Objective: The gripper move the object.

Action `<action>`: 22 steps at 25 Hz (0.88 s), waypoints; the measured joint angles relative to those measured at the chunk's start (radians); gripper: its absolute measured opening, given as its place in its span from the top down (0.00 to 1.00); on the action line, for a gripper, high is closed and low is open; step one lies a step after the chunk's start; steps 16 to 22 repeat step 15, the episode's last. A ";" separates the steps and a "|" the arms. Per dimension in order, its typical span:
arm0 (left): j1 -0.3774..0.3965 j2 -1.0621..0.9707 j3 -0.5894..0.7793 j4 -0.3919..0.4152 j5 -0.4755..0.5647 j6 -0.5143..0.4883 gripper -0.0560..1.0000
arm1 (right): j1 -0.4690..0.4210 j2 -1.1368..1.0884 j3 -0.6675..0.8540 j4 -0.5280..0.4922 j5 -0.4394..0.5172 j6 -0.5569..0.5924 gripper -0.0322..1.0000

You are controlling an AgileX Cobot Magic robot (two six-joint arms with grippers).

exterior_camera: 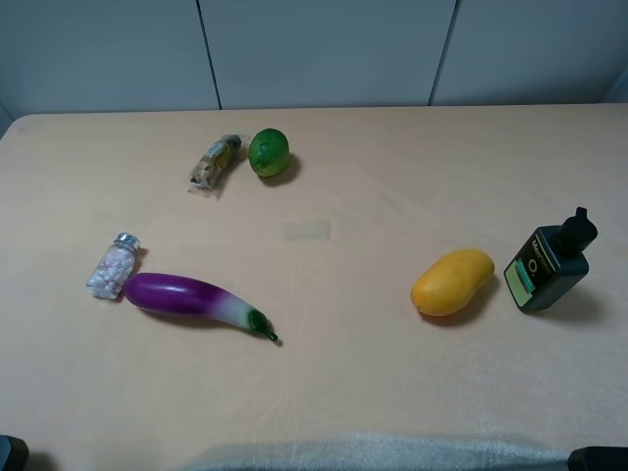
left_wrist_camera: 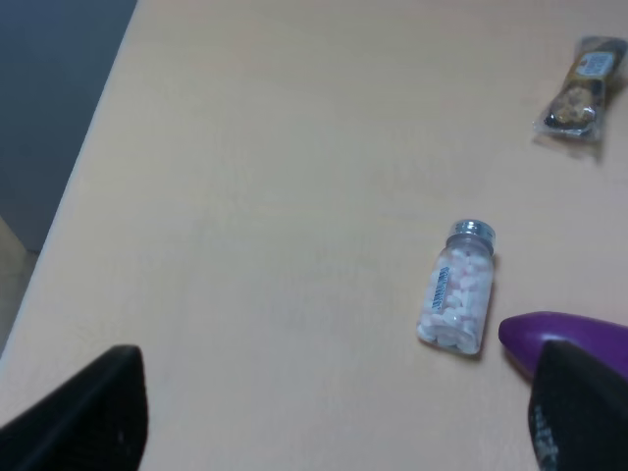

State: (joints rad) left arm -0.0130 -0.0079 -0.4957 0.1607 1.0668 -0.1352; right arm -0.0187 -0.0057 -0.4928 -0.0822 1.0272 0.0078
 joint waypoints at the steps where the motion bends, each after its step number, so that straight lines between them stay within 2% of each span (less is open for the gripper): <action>1: 0.000 0.000 0.000 0.000 0.000 0.000 0.15 | 0.000 0.000 0.000 0.000 0.000 0.000 0.30; 22: 0.000 0.000 0.000 0.000 0.000 0.000 0.15 | 0.000 0.000 0.000 0.000 0.000 -0.001 0.30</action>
